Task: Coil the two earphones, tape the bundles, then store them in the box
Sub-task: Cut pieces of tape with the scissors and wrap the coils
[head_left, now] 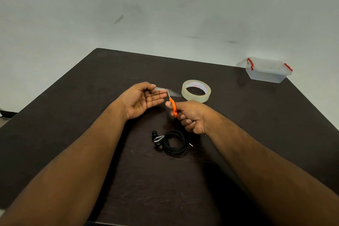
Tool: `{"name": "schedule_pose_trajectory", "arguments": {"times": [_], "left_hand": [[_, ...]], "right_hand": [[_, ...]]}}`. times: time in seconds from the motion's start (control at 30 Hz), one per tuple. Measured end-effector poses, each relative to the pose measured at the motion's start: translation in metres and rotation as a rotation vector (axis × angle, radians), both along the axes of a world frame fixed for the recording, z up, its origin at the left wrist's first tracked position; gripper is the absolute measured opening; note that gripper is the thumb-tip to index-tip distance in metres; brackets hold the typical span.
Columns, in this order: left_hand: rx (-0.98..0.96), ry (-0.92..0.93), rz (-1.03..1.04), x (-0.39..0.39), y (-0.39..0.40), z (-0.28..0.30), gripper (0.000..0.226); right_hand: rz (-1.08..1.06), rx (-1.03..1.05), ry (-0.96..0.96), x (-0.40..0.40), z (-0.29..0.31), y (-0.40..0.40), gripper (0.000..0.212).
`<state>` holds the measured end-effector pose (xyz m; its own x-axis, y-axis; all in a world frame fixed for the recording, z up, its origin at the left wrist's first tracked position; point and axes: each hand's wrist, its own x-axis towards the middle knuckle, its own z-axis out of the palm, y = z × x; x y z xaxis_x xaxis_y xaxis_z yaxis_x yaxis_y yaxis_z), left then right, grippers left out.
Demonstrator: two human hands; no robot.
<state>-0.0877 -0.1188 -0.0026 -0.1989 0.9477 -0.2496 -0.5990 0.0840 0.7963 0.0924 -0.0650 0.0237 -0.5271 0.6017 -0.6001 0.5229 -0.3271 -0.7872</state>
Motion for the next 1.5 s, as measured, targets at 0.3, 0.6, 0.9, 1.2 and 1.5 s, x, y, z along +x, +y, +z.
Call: {"name": "schedule_pose_trajectory", "arguments": {"times": [0.3, 0.6, 0.9, 1.2, 1.5], "left_hand": [[-0.022, 0.099, 0.148, -0.026, -0.008, -0.001, 0.021], [0.013, 0.195, 0.233, -0.020, -0.015, 0.008, 0.013], [-0.093, 0.404, 0.265, 0.006, -0.010, 0.001, 0.010], [-0.069, 0.362, 0.238, 0.002, -0.014, -0.001, 0.008], [0.156, 0.528, -0.124, 0.013, -0.028, 0.018, 0.019]], "right_hand": [[0.204, 1.031, -0.504, -0.016, 0.006, -0.004, 0.036], [0.315, 1.255, -0.510, -0.036, 0.002, -0.024, 0.041], [0.358, 0.901, -0.266, -0.035, 0.003, -0.006, 0.040], [0.381, 0.451, -0.206, -0.027, 0.036, 0.019, 0.009], [0.291, 0.429, 0.465, 0.003, 0.036, 0.021, 0.032]]}}
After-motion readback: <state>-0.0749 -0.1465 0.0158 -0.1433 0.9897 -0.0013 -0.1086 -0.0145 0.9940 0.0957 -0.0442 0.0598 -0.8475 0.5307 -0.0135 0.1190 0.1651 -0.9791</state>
